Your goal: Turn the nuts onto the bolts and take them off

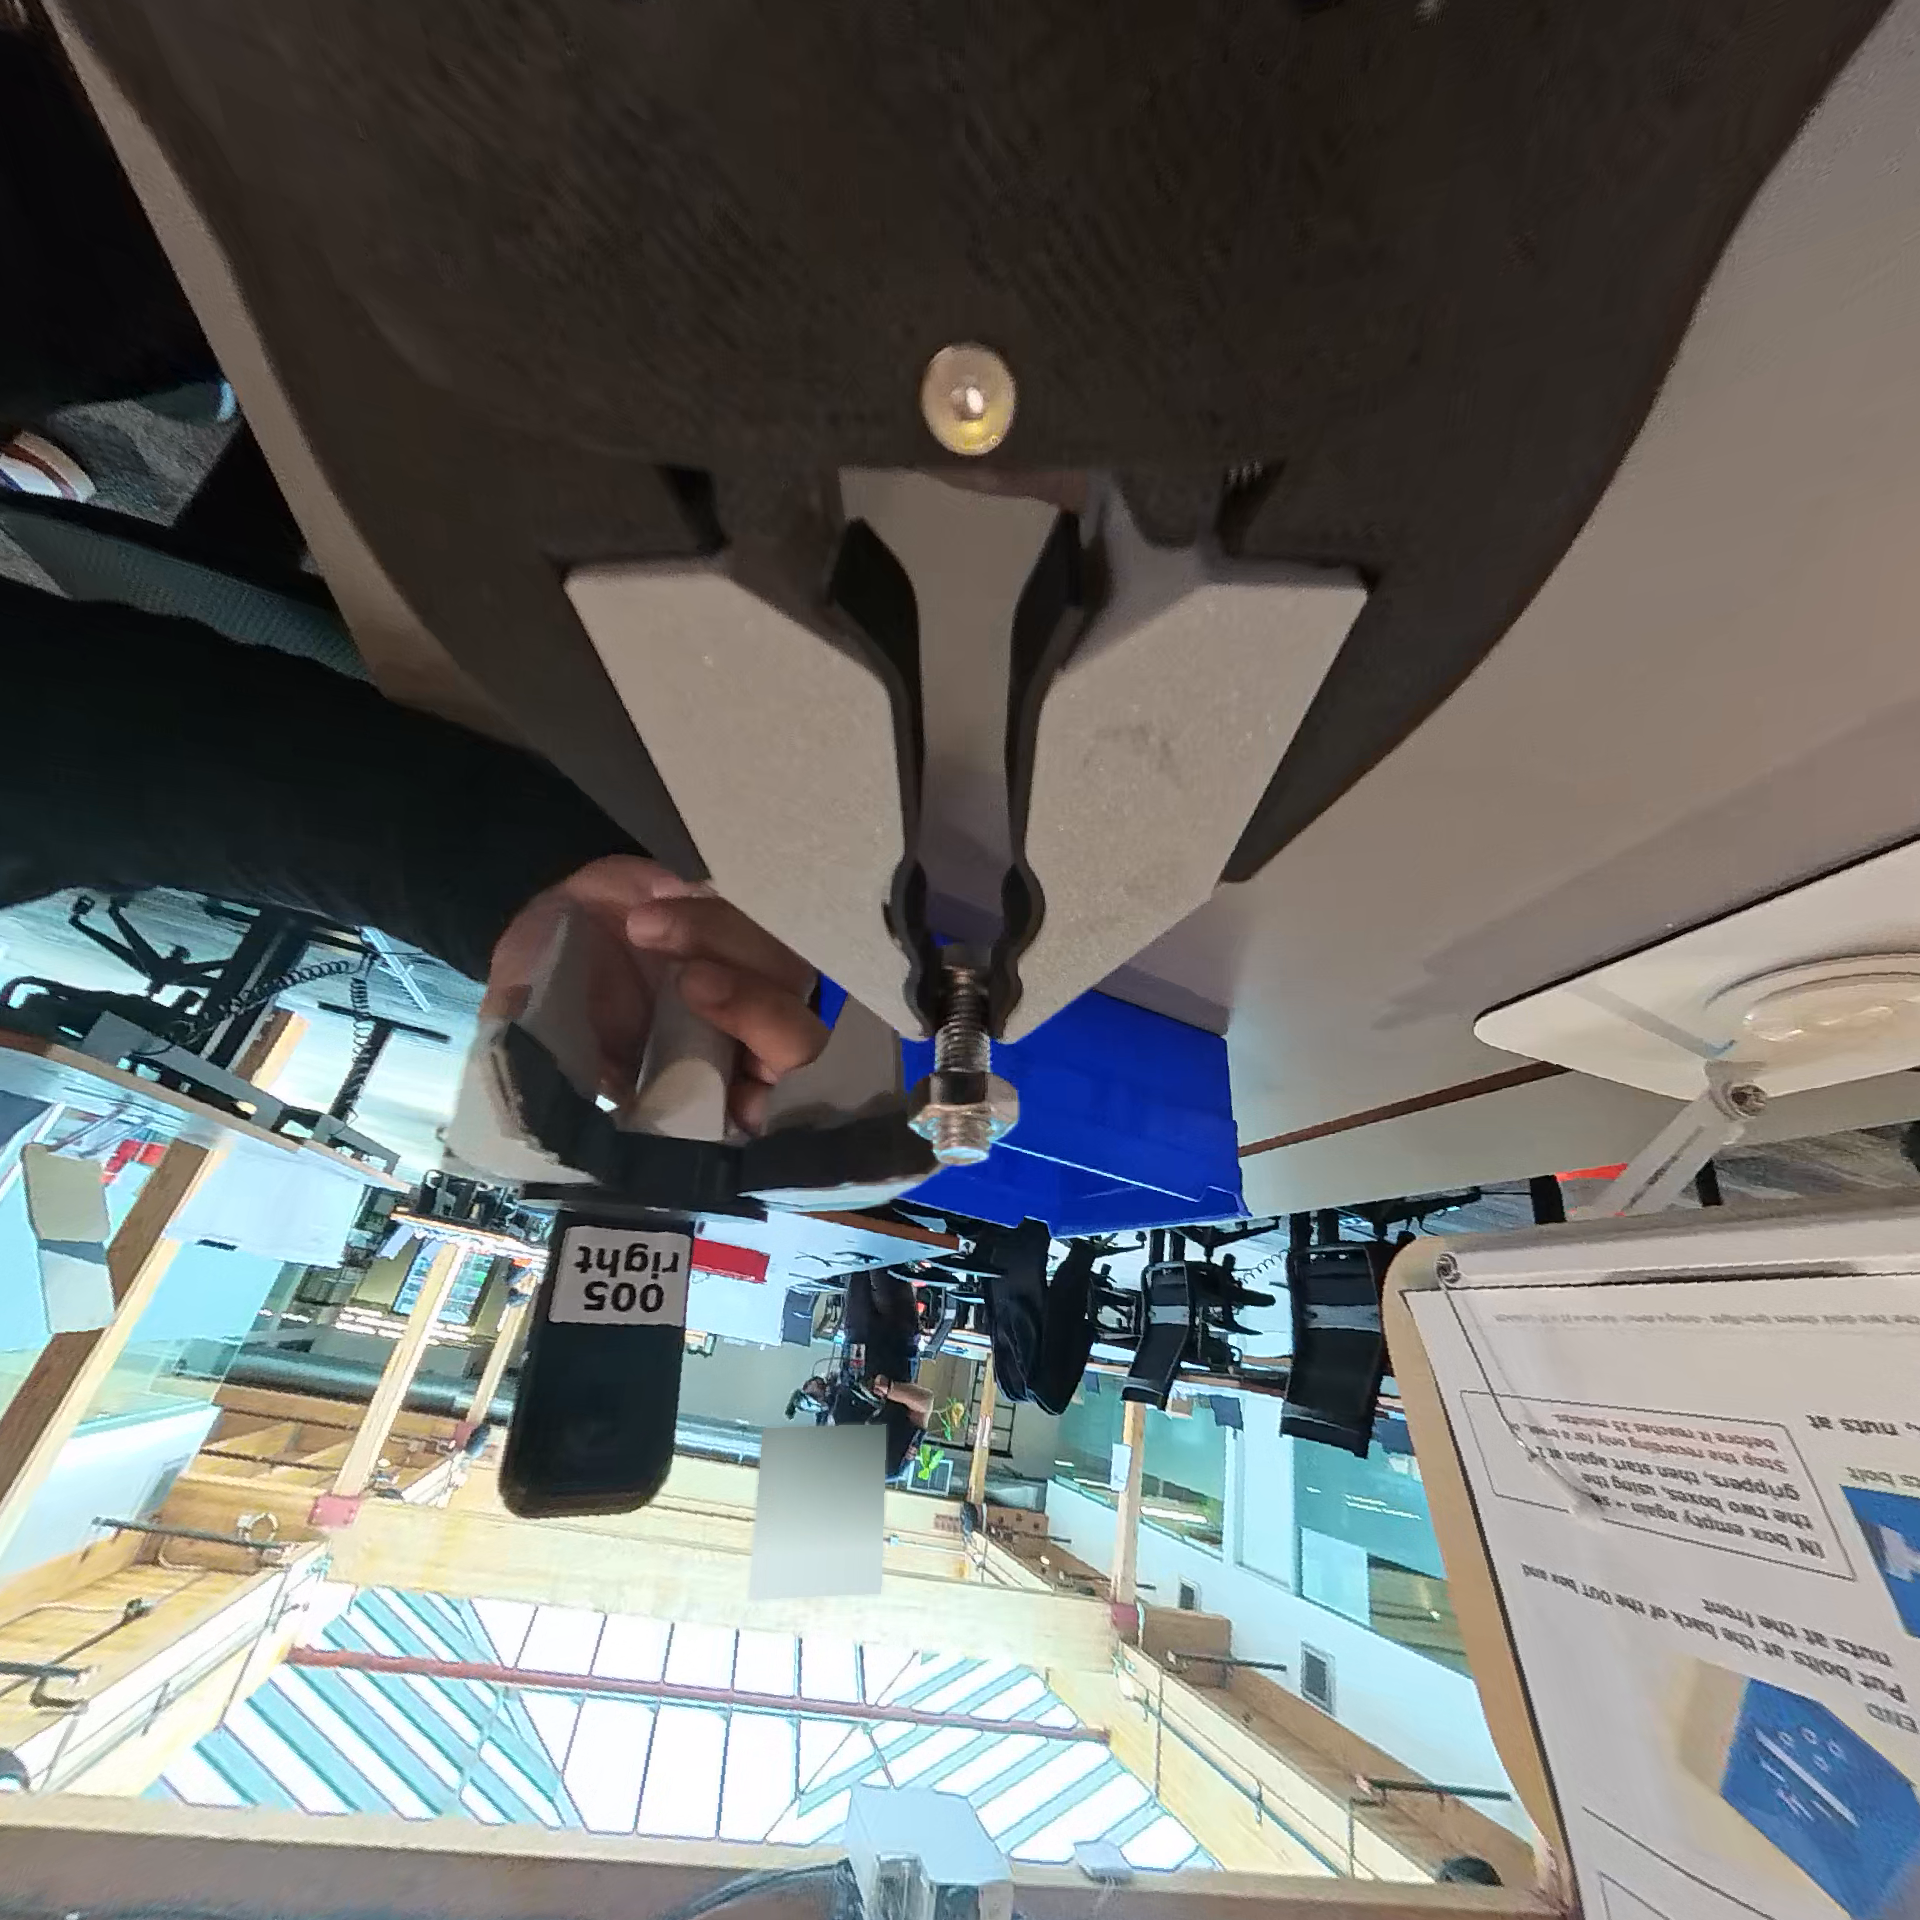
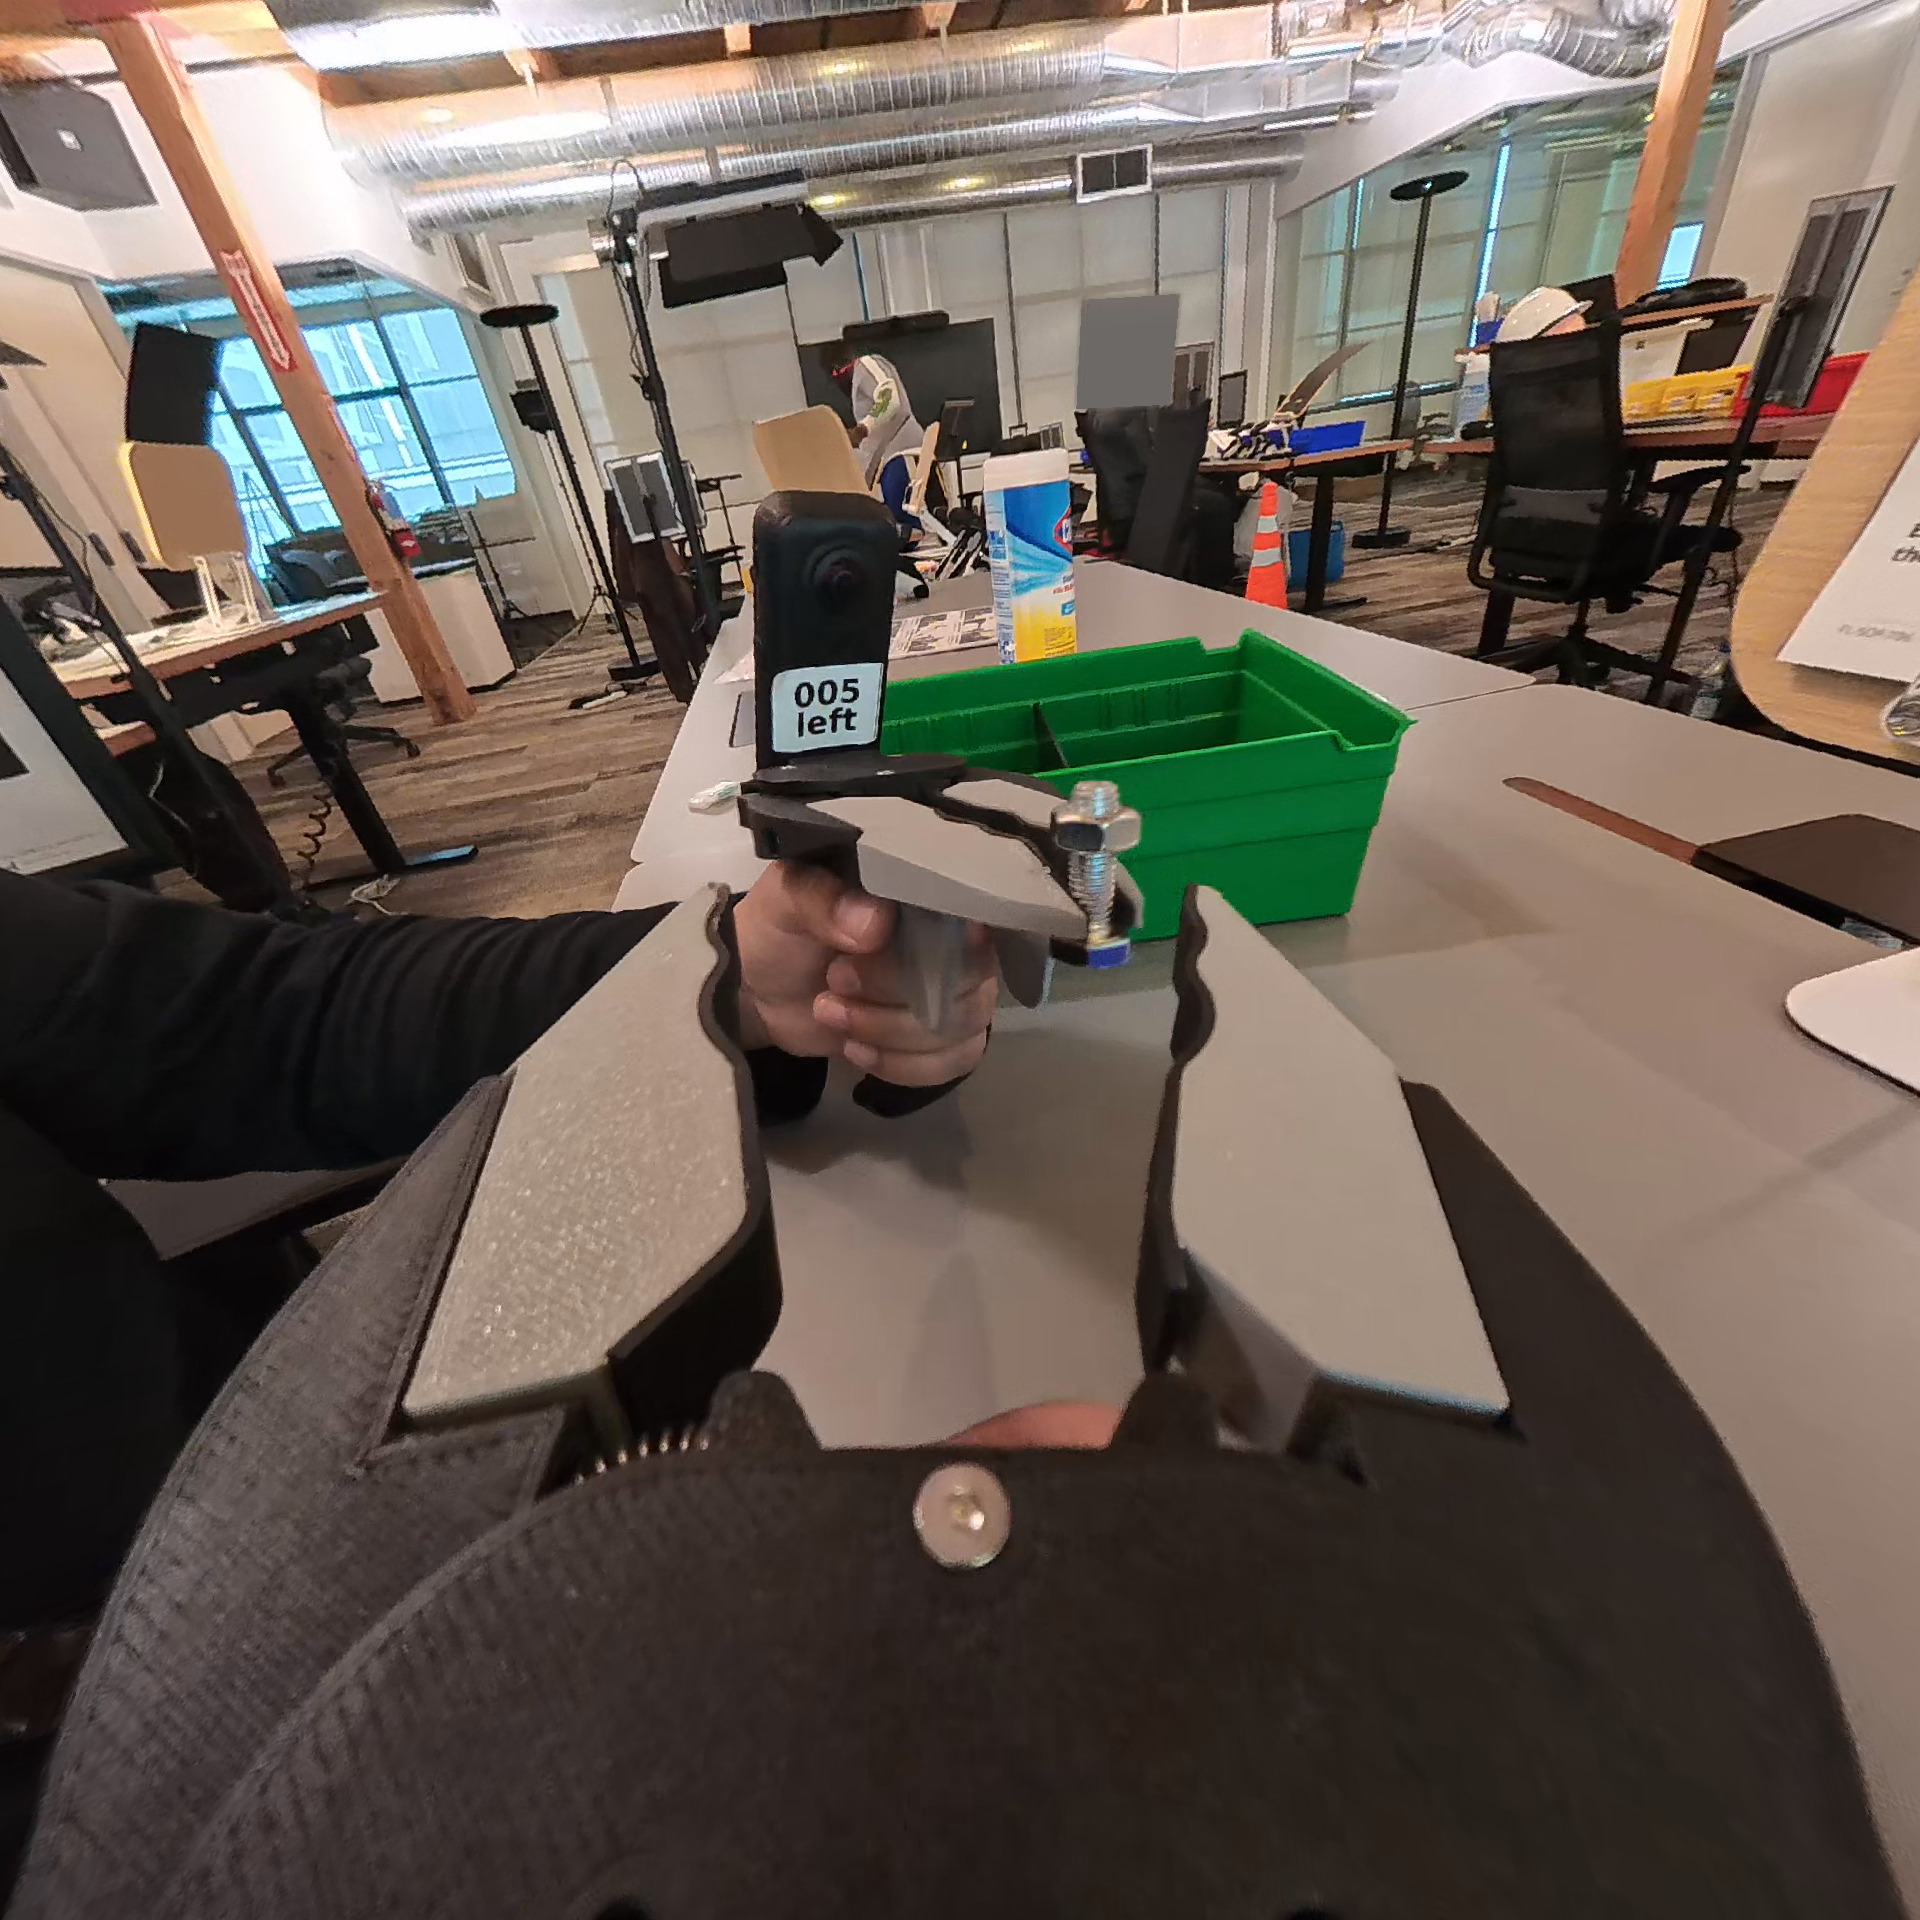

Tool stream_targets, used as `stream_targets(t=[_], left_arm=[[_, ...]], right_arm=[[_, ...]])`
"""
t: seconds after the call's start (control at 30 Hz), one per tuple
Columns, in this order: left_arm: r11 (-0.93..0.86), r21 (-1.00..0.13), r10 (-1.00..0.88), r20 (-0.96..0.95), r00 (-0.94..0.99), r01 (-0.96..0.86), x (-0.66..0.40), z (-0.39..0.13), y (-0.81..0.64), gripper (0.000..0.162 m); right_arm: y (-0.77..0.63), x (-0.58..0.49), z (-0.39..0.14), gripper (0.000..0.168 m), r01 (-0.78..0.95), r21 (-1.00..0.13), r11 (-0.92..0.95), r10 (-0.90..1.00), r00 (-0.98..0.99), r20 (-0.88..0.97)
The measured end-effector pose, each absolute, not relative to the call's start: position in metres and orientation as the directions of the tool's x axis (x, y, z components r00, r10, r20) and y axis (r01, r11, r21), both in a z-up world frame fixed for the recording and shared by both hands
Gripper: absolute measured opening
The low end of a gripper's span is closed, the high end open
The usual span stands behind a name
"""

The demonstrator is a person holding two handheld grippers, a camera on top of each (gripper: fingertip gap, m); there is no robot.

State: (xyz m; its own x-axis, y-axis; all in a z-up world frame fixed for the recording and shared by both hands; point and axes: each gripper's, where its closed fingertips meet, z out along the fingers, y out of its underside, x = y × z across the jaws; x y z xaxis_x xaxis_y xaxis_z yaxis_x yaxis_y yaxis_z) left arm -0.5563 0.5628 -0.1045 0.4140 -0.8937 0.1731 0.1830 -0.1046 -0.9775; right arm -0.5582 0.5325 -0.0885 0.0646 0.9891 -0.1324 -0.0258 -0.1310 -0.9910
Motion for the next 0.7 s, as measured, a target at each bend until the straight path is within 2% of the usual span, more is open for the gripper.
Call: stream_targets(t=[0.1, 0.2, 0.3, 0.37, 0.57, 0.6, 0.7], left_arm=[[-0.095, -0.986, -0.910, 0.143, 0.389, 0.140, -0.544, -0.110, 0.556, 0.006], [-0.079, -0.993, -0.922, 0.106, 0.371, 0.089, -0.533, -0.116, 0.549, 0.006], [-0.069, -0.995, -0.925, 0.093, 0.369, 0.077, -0.531, -0.117, 0.547, 0.006], [-0.067, -0.994, -0.923, 0.096, 0.373, 0.090, -0.533, -0.115, 0.548, 0.006], [-0.131, -0.985, -0.918, 0.164, 0.361, 0.114, -0.531, -0.118, 0.551, 0.006], [-0.134, -0.984, -0.917, 0.169, 0.362, 0.118, -0.531, -0.118, 0.551, 0.010], [-0.160, -0.980, -0.906, 0.195, 0.376, 0.121, -0.530, -0.119, 0.554, 0.035]], right_arm=[[0.539, -0.559, -0.091, 0.073, -0.017, -0.991, -0.136, 0.985, 0.103, -0.137], [0.544, -0.561, -0.096, 0.049, 0.004, -0.990, -0.143, 0.982, 0.129, -0.141], [0.546, -0.560, -0.099, 0.036, 0.015, -0.988, -0.152, 0.979, 0.136, -0.149], [0.547, -0.558, -0.101, 0.015, 0.025, -0.988, -0.151, 0.979, 0.141, -0.146], [0.551, -0.558, -0.104, 0.014, 0.059, -0.992, -0.115, 0.977, 0.190, -0.102], [0.553, -0.557, -0.105, 0.014, 0.061, -0.992, -0.110, 0.974, 0.207, -0.095], [0.562, -0.553, -0.106, 0.014, 0.057, -0.991, -0.123, 0.961, 0.257, -0.104]])
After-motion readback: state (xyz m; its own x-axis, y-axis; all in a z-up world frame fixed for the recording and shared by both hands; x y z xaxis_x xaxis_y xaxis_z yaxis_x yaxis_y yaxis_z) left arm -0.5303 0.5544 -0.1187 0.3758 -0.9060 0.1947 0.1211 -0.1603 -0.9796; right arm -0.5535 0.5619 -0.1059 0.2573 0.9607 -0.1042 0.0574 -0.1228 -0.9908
